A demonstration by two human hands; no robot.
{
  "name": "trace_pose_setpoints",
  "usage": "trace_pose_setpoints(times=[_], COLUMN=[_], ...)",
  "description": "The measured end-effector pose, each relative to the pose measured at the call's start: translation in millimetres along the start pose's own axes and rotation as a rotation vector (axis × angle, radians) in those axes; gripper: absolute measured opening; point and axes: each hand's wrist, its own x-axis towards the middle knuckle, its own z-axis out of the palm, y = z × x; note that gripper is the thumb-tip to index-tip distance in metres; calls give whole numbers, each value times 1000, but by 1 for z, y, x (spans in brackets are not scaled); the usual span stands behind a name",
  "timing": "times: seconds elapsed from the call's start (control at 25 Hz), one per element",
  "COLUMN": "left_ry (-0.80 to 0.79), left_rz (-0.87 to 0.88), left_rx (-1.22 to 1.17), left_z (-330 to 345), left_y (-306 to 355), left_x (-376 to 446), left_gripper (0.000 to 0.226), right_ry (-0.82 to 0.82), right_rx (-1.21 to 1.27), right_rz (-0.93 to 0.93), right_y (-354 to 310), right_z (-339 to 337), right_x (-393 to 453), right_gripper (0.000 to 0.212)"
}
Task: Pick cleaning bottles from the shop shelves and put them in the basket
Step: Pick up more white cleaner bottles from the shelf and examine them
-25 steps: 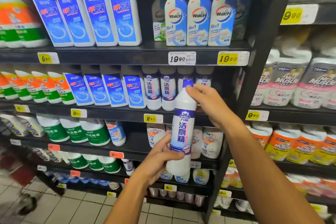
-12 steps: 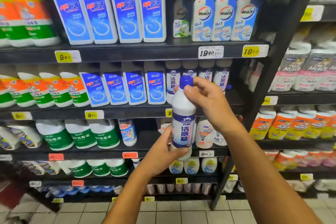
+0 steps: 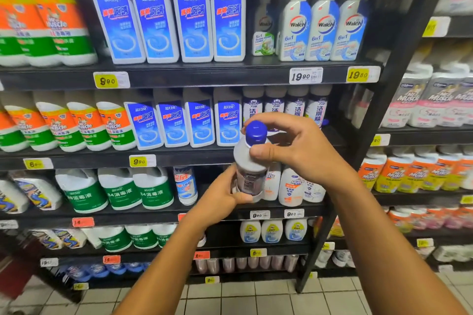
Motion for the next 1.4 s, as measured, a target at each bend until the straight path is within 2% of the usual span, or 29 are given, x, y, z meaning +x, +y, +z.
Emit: trace_pose_setpoints(times=[0.2, 0.4, 0.48, 0.56, 0.8, 0.88, 1.12, 1.24, 1.32, 1.4], left_ry=[55, 75, 73, 27, -41, -30, 9, 26, 48, 70], left_rz=[61, 78, 76, 56, 17, 6, -5, -10, -57, -132], left_rx=[137, 106, 110, 108, -201, -267, -341, -373, -355, -380], left_z=[-12, -9, -8, -6, 7, 13, 29, 38, 44, 48], left_y=[5, 17, 25, 29, 29, 30, 42, 59, 75, 92], left_x=[23, 28, 24, 18, 1, -4, -15, -20, -20, -17], left_gripper=[63, 59, 62, 71, 70, 66, 65, 54, 46, 45], right_ry=[-78, -139, -107, -7, 184, 164, 1, 125, 261, 374], right_rx=[-106, -105, -87, -18, 226, 248, 322, 322, 368, 424], right_rz=[-110, -136, -136, -100, -85, -79, 46, 112, 178, 273], right_y=[-9, -11, -8, -4, 1, 0, 7, 24, 40, 58], right_z=[-6, -22, -25, -28, -29, -28, -41, -46, -47, -49], right_x=[-5, -3, 0, 4, 20, 20, 19, 30, 39, 46], right_gripper=[36, 37, 36, 35, 22, 22, 43, 33, 19, 16])
